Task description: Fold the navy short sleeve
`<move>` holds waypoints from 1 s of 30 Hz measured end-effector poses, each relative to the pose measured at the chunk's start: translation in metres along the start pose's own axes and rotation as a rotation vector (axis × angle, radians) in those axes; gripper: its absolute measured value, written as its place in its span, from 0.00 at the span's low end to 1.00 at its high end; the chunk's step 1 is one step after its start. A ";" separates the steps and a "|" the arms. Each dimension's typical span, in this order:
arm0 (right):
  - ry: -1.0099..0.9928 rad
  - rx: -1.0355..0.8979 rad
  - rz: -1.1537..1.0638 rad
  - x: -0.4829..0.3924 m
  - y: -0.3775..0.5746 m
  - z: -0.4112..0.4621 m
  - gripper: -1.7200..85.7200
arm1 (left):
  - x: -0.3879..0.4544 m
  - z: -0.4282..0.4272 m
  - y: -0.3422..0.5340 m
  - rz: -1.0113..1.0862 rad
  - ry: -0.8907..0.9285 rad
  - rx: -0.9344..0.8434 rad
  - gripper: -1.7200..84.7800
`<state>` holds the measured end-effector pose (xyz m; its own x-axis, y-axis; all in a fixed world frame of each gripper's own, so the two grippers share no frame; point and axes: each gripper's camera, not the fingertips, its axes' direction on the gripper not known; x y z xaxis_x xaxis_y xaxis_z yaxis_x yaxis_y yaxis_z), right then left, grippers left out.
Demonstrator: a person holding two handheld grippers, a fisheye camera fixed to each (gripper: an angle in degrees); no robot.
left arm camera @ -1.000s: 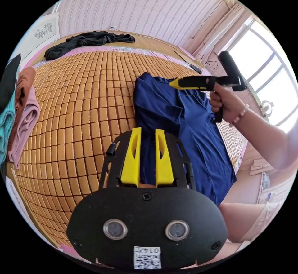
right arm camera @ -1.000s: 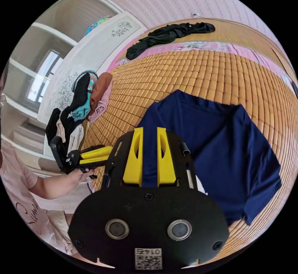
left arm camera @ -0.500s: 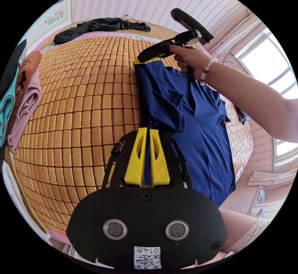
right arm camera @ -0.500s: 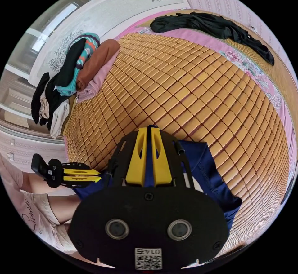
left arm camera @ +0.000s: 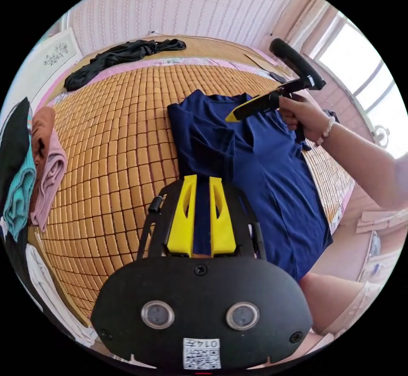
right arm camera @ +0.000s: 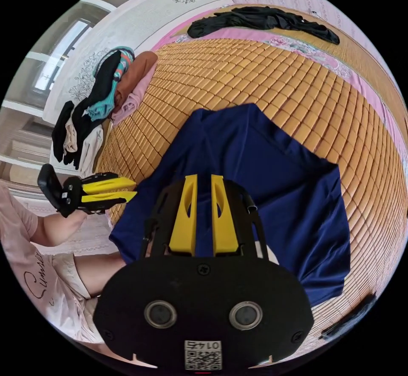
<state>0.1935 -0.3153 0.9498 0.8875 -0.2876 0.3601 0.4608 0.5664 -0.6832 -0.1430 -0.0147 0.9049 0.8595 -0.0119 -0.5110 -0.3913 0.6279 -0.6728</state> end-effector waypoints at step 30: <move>0.164 0.377 0.590 0.078 0.333 -0.100 0.09 | 0.100 0.044 -0.107 0.262 0.110 -0.094 0.10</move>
<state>0.4173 -0.2264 0.6869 0.9911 0.0528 -0.1220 -0.1034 0.8831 -0.4577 -0.0011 -0.0491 0.9492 0.6864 0.0530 -0.7253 -0.6281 0.5457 -0.5546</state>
